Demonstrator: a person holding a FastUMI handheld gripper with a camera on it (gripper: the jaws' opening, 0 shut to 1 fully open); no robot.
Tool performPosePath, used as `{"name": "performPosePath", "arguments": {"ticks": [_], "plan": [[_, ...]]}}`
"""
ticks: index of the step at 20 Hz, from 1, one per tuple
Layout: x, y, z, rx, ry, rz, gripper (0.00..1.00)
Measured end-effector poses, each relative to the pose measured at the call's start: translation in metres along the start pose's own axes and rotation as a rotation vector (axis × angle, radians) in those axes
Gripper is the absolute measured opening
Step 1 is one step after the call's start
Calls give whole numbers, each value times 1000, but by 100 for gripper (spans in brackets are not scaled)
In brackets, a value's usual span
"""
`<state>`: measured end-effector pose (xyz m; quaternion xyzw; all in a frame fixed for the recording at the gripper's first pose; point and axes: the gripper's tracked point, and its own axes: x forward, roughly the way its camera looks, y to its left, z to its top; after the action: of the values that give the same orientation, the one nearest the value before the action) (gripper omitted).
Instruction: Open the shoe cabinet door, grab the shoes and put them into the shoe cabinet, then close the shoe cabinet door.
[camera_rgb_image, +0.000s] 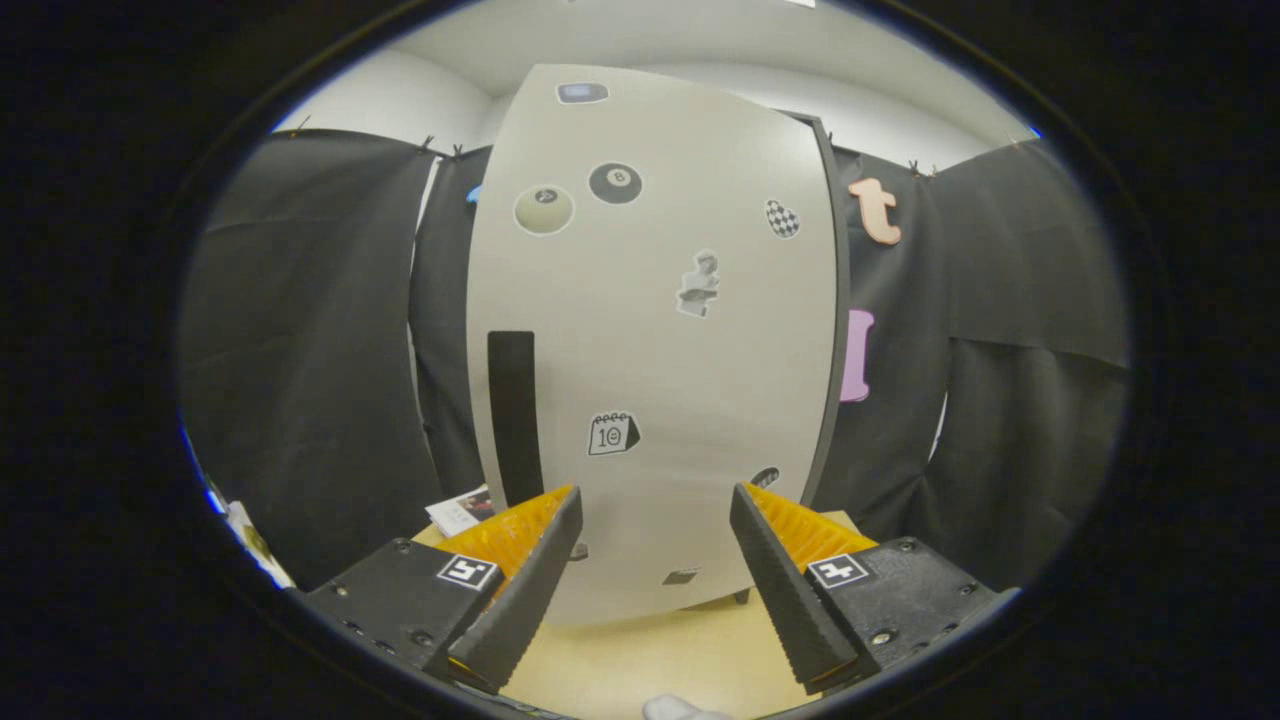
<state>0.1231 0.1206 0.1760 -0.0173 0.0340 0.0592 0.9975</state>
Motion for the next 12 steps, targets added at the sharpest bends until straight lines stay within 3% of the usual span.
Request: {"name": "performPosePath", "arguments": {"ticks": [5, 12], "plan": [[-16, 14, 7, -16, -21, -7, 98], [-76, 10, -4, -3, -48, -21, 98]]}}
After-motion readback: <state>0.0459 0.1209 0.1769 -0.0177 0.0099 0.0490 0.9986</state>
